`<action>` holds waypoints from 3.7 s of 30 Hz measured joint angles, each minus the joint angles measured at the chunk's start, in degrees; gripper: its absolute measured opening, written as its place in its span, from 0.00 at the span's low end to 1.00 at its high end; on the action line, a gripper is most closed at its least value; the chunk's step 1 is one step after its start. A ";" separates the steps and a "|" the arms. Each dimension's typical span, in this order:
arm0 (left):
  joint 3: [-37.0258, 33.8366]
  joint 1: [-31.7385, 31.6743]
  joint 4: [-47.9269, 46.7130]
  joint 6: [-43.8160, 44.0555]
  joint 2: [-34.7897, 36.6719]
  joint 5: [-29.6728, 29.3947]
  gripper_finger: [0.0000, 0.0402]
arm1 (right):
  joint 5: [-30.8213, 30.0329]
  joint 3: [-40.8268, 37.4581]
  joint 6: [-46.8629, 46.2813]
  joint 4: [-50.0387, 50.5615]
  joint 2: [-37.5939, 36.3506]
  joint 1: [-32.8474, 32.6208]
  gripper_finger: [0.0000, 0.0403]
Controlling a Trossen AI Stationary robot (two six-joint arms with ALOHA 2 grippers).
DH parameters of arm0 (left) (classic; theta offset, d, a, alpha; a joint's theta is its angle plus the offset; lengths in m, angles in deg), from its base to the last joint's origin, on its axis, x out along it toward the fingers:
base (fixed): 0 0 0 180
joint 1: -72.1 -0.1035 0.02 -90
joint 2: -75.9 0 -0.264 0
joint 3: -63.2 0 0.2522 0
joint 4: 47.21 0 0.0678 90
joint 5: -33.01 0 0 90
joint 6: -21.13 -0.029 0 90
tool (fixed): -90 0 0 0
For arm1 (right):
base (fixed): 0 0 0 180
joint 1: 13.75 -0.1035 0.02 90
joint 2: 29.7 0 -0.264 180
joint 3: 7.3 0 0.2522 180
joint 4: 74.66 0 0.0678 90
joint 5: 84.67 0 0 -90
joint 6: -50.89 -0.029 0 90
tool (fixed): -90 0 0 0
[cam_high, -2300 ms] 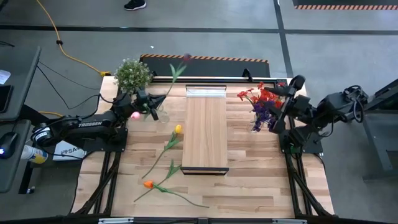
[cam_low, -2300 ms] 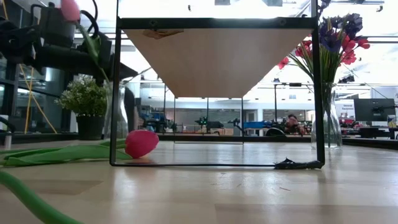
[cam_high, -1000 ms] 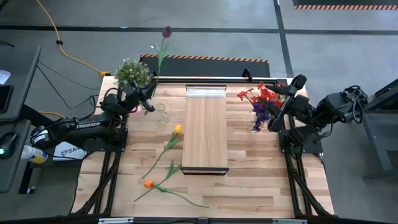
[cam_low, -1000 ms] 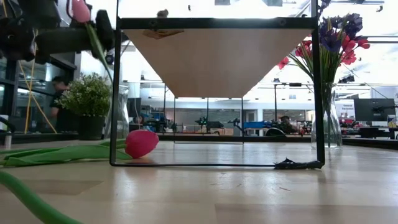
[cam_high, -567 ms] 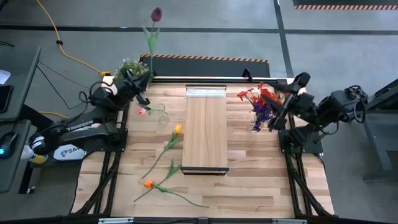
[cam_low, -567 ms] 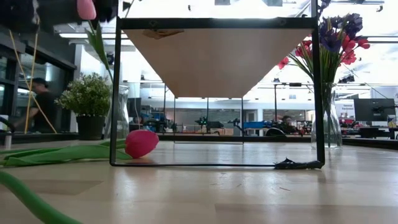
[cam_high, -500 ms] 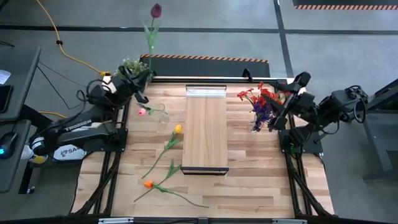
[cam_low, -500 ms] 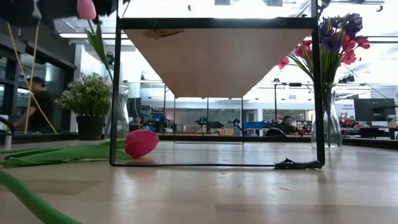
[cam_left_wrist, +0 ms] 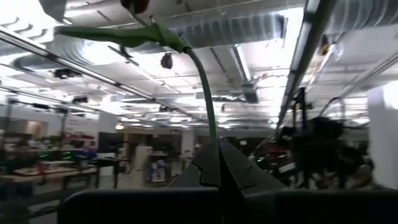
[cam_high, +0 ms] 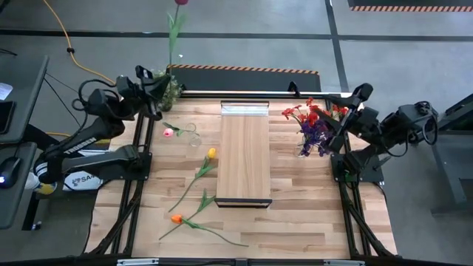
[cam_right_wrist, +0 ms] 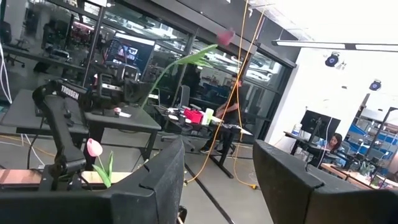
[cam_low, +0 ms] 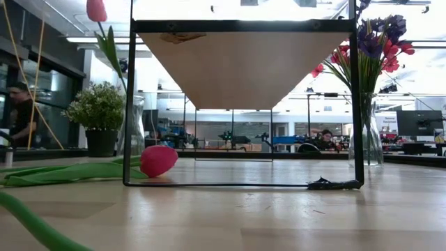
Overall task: Pick and place flowers into a vace then onto a shelf
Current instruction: Put the dark red tulip into the left transparent vase
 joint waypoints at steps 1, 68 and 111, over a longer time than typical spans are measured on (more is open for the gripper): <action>0.00 1.36 0.15 0.27 0.00 -0.77 0.05 | -0.08 0.00 0.29 0.00 -0.13 0.00 0.45; 27.08 58.98 20.06 -33.54 -41.25 -42.10 0.05 | 72.27 0.49 -36.12 -5.15 12.25 28.44 0.45; 27.02 58.96 16.61 -33.07 -41.16 -43.18 0.05 | 79.60 25.68 -36.09 -5.11 36.22 28.47 0.57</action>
